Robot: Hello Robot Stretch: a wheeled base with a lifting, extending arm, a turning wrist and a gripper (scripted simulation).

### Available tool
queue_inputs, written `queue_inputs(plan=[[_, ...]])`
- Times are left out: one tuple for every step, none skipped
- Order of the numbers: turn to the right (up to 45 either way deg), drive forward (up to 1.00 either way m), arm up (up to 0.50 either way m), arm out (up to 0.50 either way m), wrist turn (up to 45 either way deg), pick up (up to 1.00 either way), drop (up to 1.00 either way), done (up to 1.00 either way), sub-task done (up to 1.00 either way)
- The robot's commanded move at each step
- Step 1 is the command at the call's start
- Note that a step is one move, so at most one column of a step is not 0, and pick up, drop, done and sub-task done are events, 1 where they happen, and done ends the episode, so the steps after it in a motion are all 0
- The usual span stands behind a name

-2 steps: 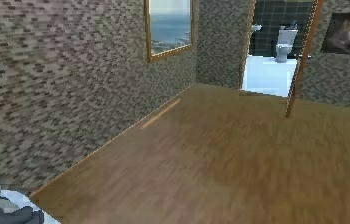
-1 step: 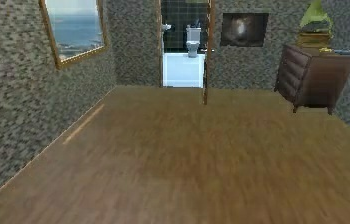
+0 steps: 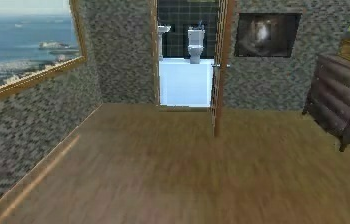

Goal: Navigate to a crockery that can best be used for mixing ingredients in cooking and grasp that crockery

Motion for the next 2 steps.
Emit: queue_inputs(plan=[[0.0,1.00,0.00,0.00,0.0,0.00,0.00,0.00,0.00],[3.0,0.00,0.00,0.00,0.0,0.00,0.00,0.00,0.00]])
